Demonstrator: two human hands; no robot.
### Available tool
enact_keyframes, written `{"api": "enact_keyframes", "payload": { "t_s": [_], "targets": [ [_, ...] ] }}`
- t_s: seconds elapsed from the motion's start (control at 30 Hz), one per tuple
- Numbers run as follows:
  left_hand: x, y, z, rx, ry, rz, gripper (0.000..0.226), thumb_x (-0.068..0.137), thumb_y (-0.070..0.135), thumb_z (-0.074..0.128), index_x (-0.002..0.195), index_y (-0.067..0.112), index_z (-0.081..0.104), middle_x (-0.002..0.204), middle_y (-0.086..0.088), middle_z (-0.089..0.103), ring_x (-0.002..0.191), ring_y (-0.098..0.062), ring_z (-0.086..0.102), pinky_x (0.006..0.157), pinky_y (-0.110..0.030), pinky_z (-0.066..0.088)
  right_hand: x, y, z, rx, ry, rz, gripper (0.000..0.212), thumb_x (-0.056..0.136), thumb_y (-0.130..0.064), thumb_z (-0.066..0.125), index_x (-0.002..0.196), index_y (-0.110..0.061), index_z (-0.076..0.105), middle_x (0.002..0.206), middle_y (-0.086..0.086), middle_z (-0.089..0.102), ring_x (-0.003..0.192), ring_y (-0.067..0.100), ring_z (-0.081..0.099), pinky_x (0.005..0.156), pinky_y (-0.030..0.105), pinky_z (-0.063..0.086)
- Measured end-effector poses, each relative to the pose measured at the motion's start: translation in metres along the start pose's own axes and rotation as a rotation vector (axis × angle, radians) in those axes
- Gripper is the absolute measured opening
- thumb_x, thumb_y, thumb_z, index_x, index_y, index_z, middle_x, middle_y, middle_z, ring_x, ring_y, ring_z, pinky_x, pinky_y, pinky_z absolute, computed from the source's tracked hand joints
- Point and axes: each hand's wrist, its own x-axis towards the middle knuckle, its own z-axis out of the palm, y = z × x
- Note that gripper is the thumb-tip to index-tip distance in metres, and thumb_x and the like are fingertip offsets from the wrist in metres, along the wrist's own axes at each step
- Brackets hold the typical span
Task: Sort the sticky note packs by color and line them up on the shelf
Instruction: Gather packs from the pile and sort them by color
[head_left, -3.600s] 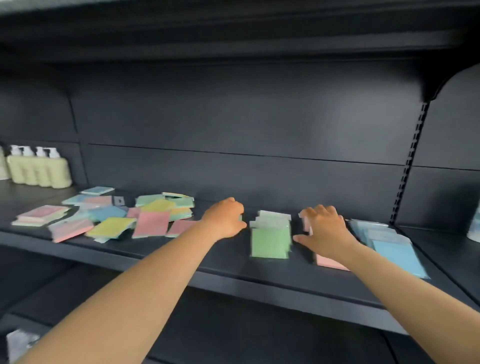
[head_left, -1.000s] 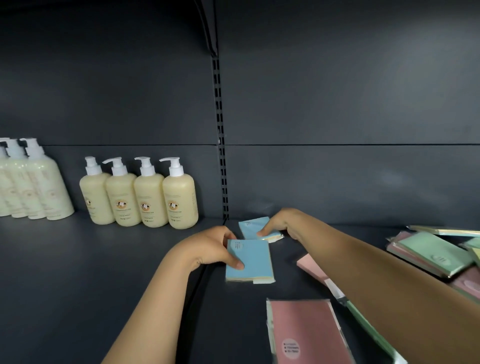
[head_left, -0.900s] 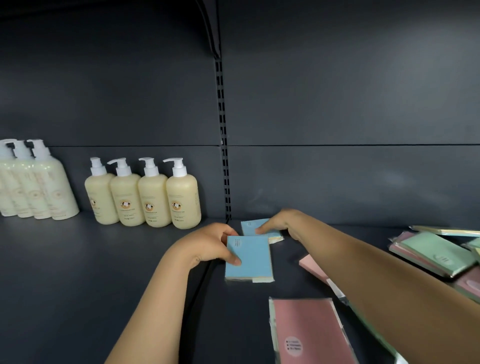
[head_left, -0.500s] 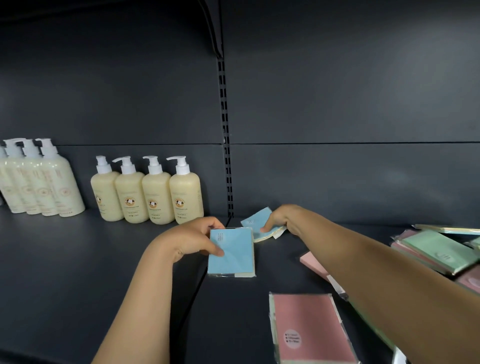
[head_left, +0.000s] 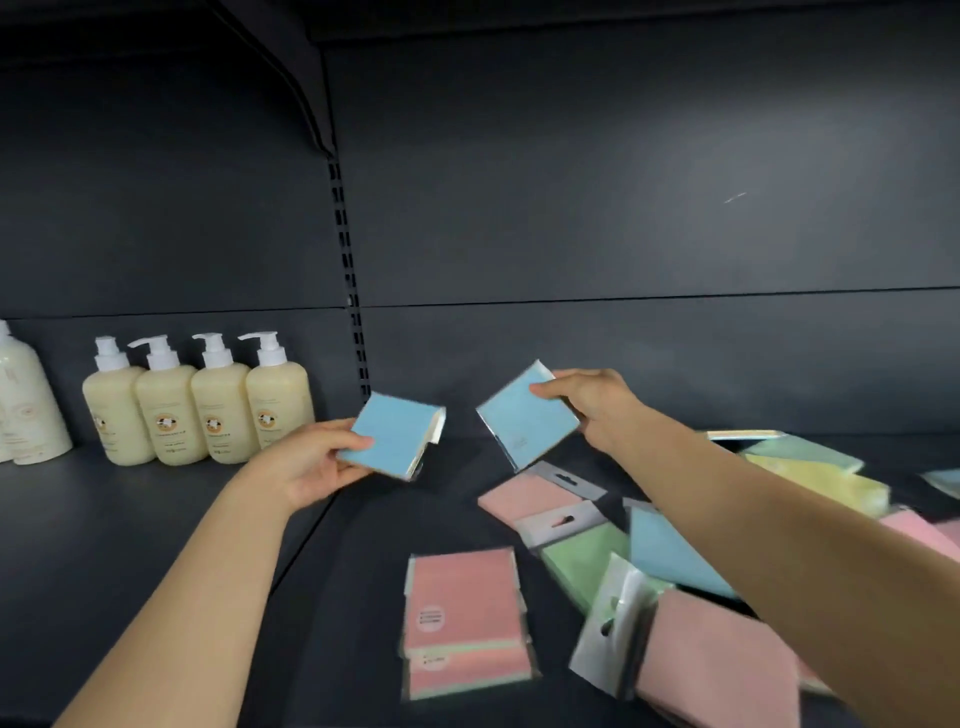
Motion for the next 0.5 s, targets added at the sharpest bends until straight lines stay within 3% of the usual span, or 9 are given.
{"api": "enact_keyframes", "payload": {
  "t_s": [0.13, 0.23, 0.3, 0.43, 0.5],
  "targets": [
    [-0.026, -0.001, 0.05, -0.112, -0.07, -0.001, 0.022, 0.089, -0.011, 0.041, 0.101, -0.001, 0.057, 0.1, -0.013, 0.065, 0.084, -0.022, 0.068, 0.067, -0.028, 0.06, -0.037, -0.01, -0.045, 0.07, 0.034, -0.026, 0.024, 0.078, 0.001, 0.072, 0.1, 0.001, 0.064, 0.089, 0.016, 0.067, 0.075, 0.028, 0.065, 0.072, 0.034, 0.055],
    [-0.056, -0.009, 0.093, -0.129, -0.067, 0.033, 0.02, 0.09, -0.013, 0.041, 0.095, 0.0, 0.056, 0.105, -0.013, 0.062, 0.096, -0.026, 0.06, 0.086, -0.038, 0.047, -0.074, -0.007, -0.083, 0.121, 0.078, -0.032, 0.009, 0.085, -0.001, 0.065, 0.093, -0.004, 0.061, 0.093, 0.016, 0.064, 0.069, 0.024, 0.062, 0.057, 0.029, 0.052],
    [-0.077, -0.017, 0.119, -0.153, -0.052, 0.065, 0.018, 0.09, -0.013, 0.045, 0.093, 0.0, 0.056, 0.109, -0.015, 0.06, 0.099, -0.027, 0.059, 0.089, -0.037, 0.043, -0.103, -0.004, -0.111, 0.156, 0.118, -0.001, 0.009, 0.088, -0.005, 0.062, 0.096, -0.007, 0.058, 0.095, 0.015, 0.063, 0.073, 0.026, 0.063, 0.052, 0.03, 0.051],
    [-0.124, -0.037, 0.169, -0.224, -0.034, 0.082, 0.014, 0.087, -0.012, 0.052, 0.094, 0.0, 0.057, 0.116, -0.016, 0.059, 0.087, -0.021, 0.063, 0.088, -0.033, 0.046, -0.159, 0.007, -0.17, 0.238, 0.167, 0.066, 0.019, 0.09, -0.006, 0.06, 0.108, -0.003, 0.056, 0.109, 0.018, 0.063, 0.091, 0.035, 0.063, 0.067, 0.05, 0.053],
    [-0.148, -0.048, 0.196, -0.257, -0.055, 0.075, 0.018, 0.087, -0.012, 0.052, 0.102, -0.002, 0.057, 0.116, -0.016, 0.059, 0.092, -0.022, 0.062, 0.09, -0.034, 0.046, -0.185, 0.012, -0.2, 0.285, 0.193, 0.066, 0.022, 0.091, 0.0, 0.056, 0.112, 0.003, 0.052, 0.116, 0.018, 0.061, 0.087, 0.031, 0.064, 0.072, 0.044, 0.053]
  ]
}}
